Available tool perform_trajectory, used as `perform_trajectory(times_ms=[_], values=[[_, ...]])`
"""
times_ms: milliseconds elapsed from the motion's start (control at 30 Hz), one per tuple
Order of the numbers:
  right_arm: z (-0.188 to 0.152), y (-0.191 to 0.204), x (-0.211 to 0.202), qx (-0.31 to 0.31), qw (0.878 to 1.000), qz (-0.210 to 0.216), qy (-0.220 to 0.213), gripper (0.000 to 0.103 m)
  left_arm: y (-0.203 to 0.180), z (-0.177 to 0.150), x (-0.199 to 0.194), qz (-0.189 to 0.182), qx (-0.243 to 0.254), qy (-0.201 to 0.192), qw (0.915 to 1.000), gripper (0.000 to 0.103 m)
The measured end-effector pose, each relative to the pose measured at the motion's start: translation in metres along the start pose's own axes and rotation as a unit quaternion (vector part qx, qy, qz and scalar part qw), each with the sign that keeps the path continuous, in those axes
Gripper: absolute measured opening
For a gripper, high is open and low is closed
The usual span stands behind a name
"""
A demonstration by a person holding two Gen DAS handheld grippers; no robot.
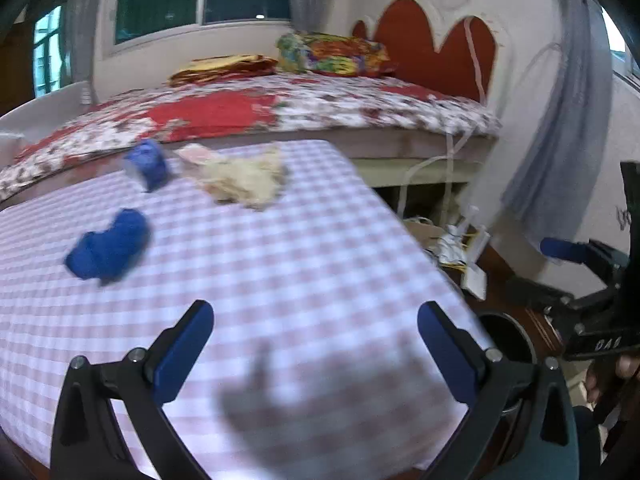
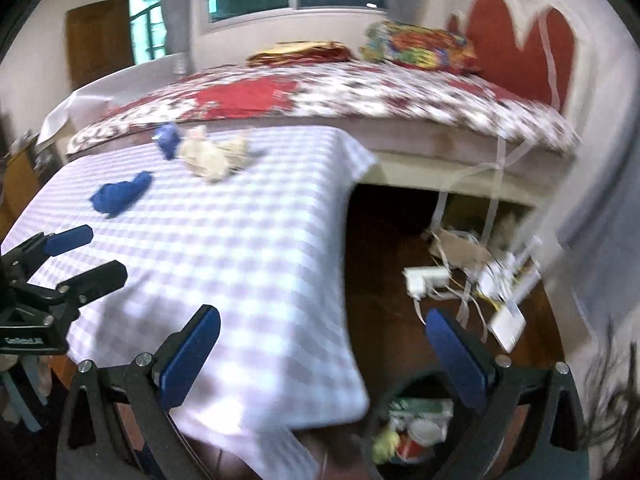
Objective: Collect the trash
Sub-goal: 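Move both tools back over the table toward the blue cloths, then grasp the blue cloth with the left tool while the right tool grasps the yellow cloth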
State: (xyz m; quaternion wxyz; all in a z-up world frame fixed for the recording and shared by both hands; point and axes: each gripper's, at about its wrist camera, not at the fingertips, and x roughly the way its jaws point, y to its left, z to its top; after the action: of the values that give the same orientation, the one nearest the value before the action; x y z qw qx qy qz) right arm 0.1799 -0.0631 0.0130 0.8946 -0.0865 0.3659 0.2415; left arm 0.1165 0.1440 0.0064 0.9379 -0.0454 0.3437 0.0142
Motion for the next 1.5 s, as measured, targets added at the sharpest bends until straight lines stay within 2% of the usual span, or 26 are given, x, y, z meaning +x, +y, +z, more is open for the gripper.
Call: perform_trajectory(times_ms=[133,300,400,700,933,1167,1233,1300,1333,1400,1467,1500], values=[[0.032,0.031,0.026,-0.008,0.999,0.03,0.009,0.103,0.054,0.003,-0.005,0.056,-0.022,-0.008,0.9982,0.102],[0.064,0.068,0.064,-0.031,0.998,0.051,0.004,0.103,0.107,0.005,-0.005,0.096,-0.049,-0.008,0.9942,0.102],[0.079,0.094,0.092,-0.059,0.996,0.06,0.018,0.103,0.137,0.007,0.005,0.111,-0.069,-0.005,0.9914,0.101],[0.112,0.133,0.164,-0.119,0.992,0.029,0.035,0.103,0.179,0.019,0.057,0.11,-0.082,0.031,0.9901,0.1],[0.143,0.144,0.199,-0.128,0.991,0.022,0.031,0.102,0.191,0.034,0.088,0.102,-0.084,0.043,0.9903,0.09],[0.158,0.154,0.234,-0.124,0.991,0.013,0.054,0.077,0.198,0.04,0.103,0.099,-0.101,0.048,0.9887,0.083],[0.159,0.152,0.239,-0.112,0.992,0.016,0.061,0.069,0.2,0.041,0.109,0.095,-0.106,0.056,0.9882,0.078],[0.156,0.153,0.241,-0.106,0.992,0.017,0.061,0.057,0.203,0.043,0.115,0.084,-0.117,0.064,0.9876,0.065],[0.154,0.153,0.24,-0.105,0.993,0.018,0.06,0.05,0.204,0.043,0.115,0.08,-0.12,0.063,0.9876,0.062],[0.152,0.151,0.237,-0.104,0.993,0.021,0.054,0.037,0.204,0.044,0.114,0.076,-0.12,0.058,0.9881,0.041],[0.149,0.148,0.23,-0.099,0.993,0.031,0.051,0.01,0.202,0.045,0.107,0.07,-0.124,0.043,0.9889,0.036],[0.148,0.147,0.227,-0.098,0.993,0.033,0.048,0.009,0.199,0.046,0.103,0.072,-0.12,0.034,0.9895,0.035]])
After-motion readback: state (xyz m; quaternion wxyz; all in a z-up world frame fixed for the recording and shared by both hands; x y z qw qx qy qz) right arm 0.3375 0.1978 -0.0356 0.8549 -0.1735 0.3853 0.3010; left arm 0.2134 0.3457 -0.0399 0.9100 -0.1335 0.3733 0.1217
